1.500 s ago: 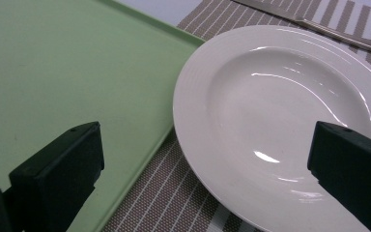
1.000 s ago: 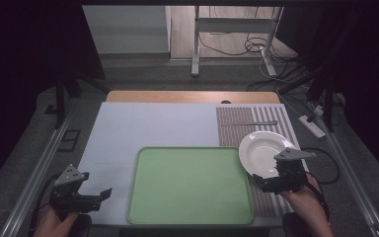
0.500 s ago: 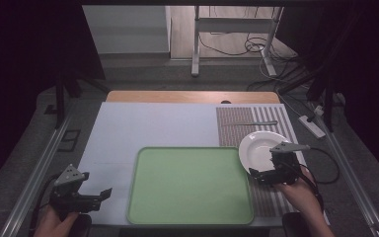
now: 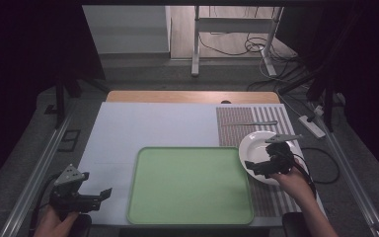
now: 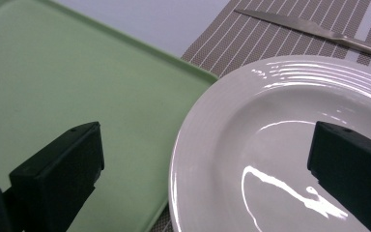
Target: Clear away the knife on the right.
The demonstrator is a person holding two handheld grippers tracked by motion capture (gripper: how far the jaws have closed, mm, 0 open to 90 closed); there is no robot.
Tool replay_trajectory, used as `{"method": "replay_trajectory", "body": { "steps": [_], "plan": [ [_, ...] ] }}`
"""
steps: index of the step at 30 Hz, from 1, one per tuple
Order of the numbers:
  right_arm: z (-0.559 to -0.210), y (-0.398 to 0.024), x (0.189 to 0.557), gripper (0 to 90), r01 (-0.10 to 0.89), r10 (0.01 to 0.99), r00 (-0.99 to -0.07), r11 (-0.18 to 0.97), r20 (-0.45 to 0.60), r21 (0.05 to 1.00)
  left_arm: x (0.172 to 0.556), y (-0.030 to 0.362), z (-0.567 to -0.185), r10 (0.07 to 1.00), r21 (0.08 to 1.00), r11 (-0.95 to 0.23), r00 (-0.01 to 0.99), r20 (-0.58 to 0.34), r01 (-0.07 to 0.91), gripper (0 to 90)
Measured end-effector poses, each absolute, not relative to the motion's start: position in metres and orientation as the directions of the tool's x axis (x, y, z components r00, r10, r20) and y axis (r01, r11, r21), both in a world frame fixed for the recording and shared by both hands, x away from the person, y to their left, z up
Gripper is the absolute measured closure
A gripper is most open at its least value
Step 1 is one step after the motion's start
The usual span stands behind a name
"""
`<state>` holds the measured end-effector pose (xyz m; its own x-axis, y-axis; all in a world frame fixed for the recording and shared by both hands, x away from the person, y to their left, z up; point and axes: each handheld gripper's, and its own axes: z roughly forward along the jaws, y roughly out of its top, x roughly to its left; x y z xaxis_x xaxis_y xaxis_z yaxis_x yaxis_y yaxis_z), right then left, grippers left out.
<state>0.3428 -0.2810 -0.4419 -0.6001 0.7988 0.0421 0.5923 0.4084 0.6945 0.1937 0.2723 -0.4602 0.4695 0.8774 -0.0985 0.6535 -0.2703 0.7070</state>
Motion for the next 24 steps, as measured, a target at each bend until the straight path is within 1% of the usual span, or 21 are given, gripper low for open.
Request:
{"method": "replay_trajectory", "body": {
  "steps": [11,16,24],
  "plan": [
    [-0.443,-0.282,0.362,0.5,0.603,0.812,-0.582,0.394,0.046,0.693,0.194,0.273,-0.46,0.877,0.707,-0.269,0.47,-0.1,0.654,3.8],
    [-0.444,-0.279,0.369,0.5,0.594,0.805,-0.593,0.414,0.028,0.69,0.194,0.272,-0.46,0.877,0.707,-0.27,0.47,-0.099,0.653,3.8],
    [-0.445,-0.274,0.383,0.5,0.605,0.811,-0.585,0.424,0.016,0.674,0.194,0.272,-0.46,0.877,0.708,-0.271,0.47,-0.098,0.653,3.8]
  ]
}}
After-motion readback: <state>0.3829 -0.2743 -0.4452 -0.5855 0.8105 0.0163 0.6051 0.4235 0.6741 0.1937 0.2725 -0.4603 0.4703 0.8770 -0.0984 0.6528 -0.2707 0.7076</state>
